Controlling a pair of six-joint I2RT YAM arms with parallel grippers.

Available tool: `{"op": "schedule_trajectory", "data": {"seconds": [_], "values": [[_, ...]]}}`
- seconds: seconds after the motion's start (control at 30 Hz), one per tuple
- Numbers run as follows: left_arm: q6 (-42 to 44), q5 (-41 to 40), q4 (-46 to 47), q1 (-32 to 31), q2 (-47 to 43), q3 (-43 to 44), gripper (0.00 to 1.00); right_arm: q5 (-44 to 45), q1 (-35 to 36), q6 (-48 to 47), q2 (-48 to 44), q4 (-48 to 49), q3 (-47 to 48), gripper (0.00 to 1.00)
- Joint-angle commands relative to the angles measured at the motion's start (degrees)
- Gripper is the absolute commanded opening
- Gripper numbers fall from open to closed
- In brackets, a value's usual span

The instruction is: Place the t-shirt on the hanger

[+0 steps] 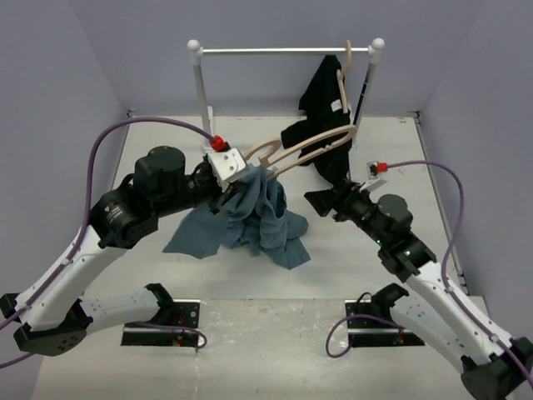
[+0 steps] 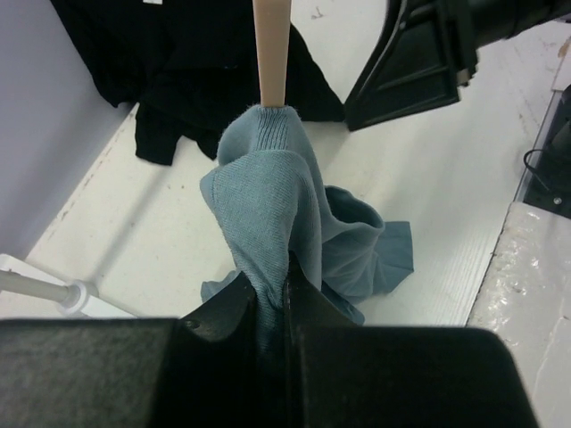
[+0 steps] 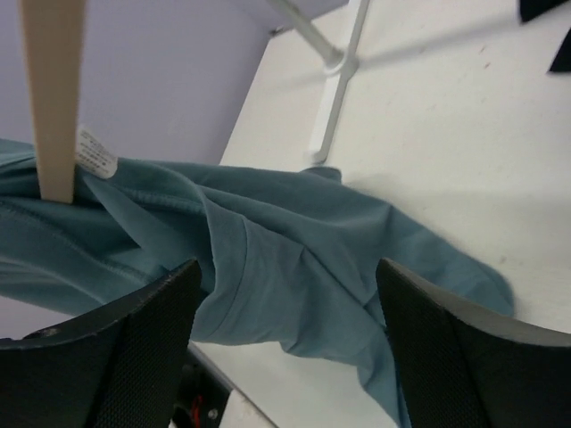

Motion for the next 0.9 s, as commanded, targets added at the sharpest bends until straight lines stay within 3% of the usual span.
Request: {"op": "schedule_trajectory", "data": {"seconds": [0.0,0.1,0.3,0.33,0.4,0.47,0.57,0.7,0.87], "values": [[-3.1,1.4,3.9,0.3,-0.4,1.3,0.0,-7.9,0.9,7.1,6.2,16.2,-0.3,0.76],[-3.4,1.1,4.3,0.3,0.3,1.6,0.0,-9.4,4.2,6.8,12.5,18.2,0.2,0.75],[-3.2,0.8,5.1,0.3,1.3,0.7,0.0,-8.7,8.2,6.0,15.9,18.8,-0.3,0.7],[-3.2,0.5,5.4,0.3,1.4,0.5,0.0,-8.4,8.8,5.3,16.3,17.5,-0.1,0.63],[-3.5,-0.2,6.2,0.3,1.4,0.4,0.0,-7.7,9.9,4.3,16.9,15.5,-0.3,0.4],[-4.2,-1.1,6.6,0.3,1.4,0.9,0.0,-5.9,10.1,3.8,17.0,13.7,-1.5,0.23],[-5.4,-1.8,6.6,0.3,1.2,1.9,0.0,3.8,9.9,2.1,13.1,7.1,-2.1,0.01],[-7.1,-0.8,5.7,0.3,-0.7,2.9,0.0,12.0,3.8,-3.7,6.2,-7.8,2.0,0.0],[-7.8,4.8,2.5,0.3,-3.7,3.2,0.0,8.0,-12.0,-11.2,3.8,-17.6,13.4,0.0]]}}
